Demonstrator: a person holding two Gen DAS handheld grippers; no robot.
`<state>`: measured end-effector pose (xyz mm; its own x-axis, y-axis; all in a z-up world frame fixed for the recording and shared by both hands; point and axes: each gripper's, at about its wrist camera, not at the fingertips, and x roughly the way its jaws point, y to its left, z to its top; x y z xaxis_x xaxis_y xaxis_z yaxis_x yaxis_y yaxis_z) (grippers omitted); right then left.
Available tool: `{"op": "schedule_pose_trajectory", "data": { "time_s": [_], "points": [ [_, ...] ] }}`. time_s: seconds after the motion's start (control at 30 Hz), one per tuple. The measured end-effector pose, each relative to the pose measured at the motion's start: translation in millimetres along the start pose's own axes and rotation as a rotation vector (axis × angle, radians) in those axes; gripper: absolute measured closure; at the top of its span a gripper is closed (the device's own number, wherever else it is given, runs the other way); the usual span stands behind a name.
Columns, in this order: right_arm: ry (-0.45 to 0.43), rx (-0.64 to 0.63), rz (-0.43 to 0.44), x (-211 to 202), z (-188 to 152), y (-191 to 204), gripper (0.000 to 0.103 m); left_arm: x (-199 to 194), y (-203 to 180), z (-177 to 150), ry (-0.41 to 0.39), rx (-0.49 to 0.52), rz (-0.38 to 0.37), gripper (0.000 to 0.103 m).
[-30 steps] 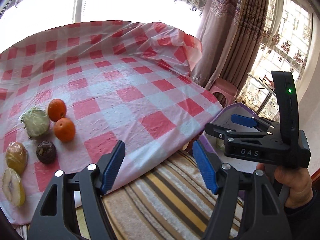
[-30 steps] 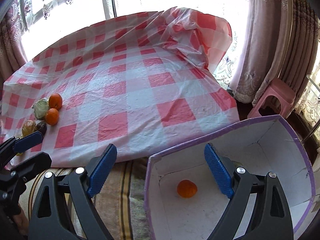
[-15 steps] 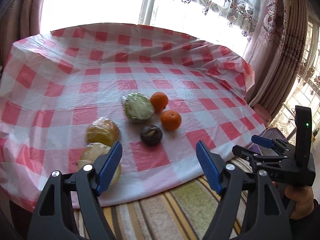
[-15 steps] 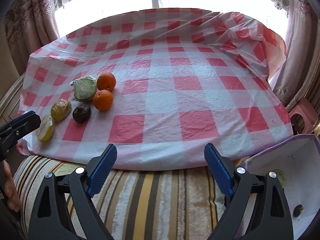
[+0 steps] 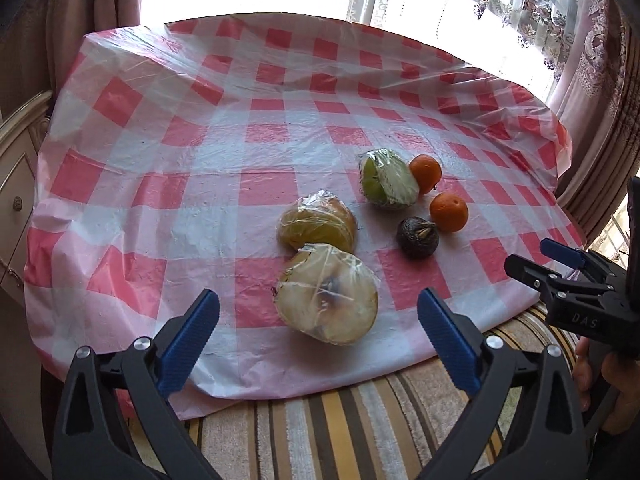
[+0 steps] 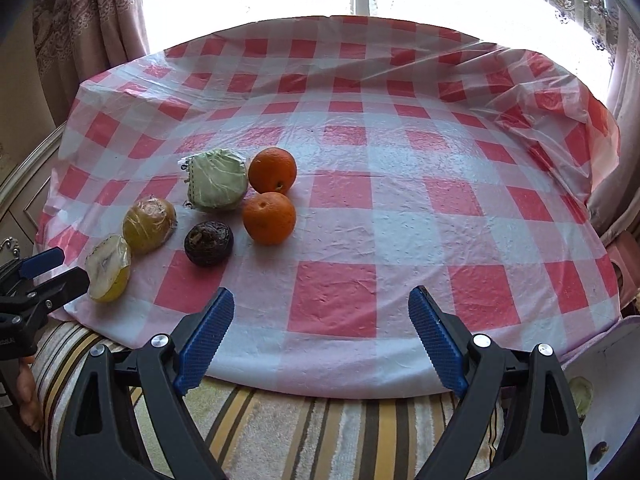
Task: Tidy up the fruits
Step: 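Move both open tools back over the remaining fruit on the cloth, then grasp the dark brown fruit with the right tool while the left tool grasps the wrapped pale fruit half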
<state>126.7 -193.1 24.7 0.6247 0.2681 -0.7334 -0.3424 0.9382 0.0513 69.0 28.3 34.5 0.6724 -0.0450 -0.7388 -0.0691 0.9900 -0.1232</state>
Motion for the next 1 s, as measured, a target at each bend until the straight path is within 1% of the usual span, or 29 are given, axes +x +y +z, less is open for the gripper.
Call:
{"op": "schedule_pose_trajectory", "data": {
  "time_s": [0.1,0.2,0.43,0.5,0.57,0.63,0.7,0.73,0.8,0.87,0.93,1.0],
  "points": [
    [0.008,-0.031,0.019,7.7,4.9,14.6,0.016,11.6,-2.7,-0.6,0.039,0.016,0.001,0.003],
    [0.014,-0.046,0.037,15.5,9.7,26.3,0.016,20.2,-4.2,-1.1,0.061,0.025,0.000,0.003],
    [0.037,-0.060,0.069,30.8,17.7,44.8,0.017,29.3,-8.2,0.6,0.068,0.064,0.021,0.005],
    [0.043,-0.060,0.081,34.5,19.5,48.7,0.017,32.7,-8.0,-0.1,0.078,0.065,0.021,0.014],
    [0.053,-0.066,0.091,38.3,20.6,53.2,0.021,36.4,-6.1,-1.3,0.090,0.058,0.020,0.027],
    [0.059,-0.069,0.099,41.4,21.6,56.9,0.023,37.5,-5.6,-1.9,0.089,0.056,0.011,0.030],
    [0.065,-0.067,0.113,44.5,22.7,59.1,0.026,36.3,-7.6,-2.6,0.080,0.065,0.014,0.037],
    [0.069,-0.064,0.121,46.4,23.4,59.8,0.028,35.7,-9.1,-3.0,0.074,0.070,0.017,0.042],
    [0.078,-0.063,0.132,50.8,25.2,63.0,0.031,34.6,-9.4,-4.0,0.063,0.067,0.038,0.042],
    [0.087,-0.066,0.143,54.3,26.0,65.9,0.037,33.8,-8.7,-5.1,0.056,0.062,0.044,0.043],
    [0.093,-0.073,0.152,57.3,26.8,69.6,0.040,32.6,-8.5,-5.7,0.050,0.058,0.054,0.043],
    [0.089,-0.072,0.158,58.2,28.3,71.8,0.040,31.5,-7.5,-5.9,0.045,0.053,0.058,0.043]
  ]
}}
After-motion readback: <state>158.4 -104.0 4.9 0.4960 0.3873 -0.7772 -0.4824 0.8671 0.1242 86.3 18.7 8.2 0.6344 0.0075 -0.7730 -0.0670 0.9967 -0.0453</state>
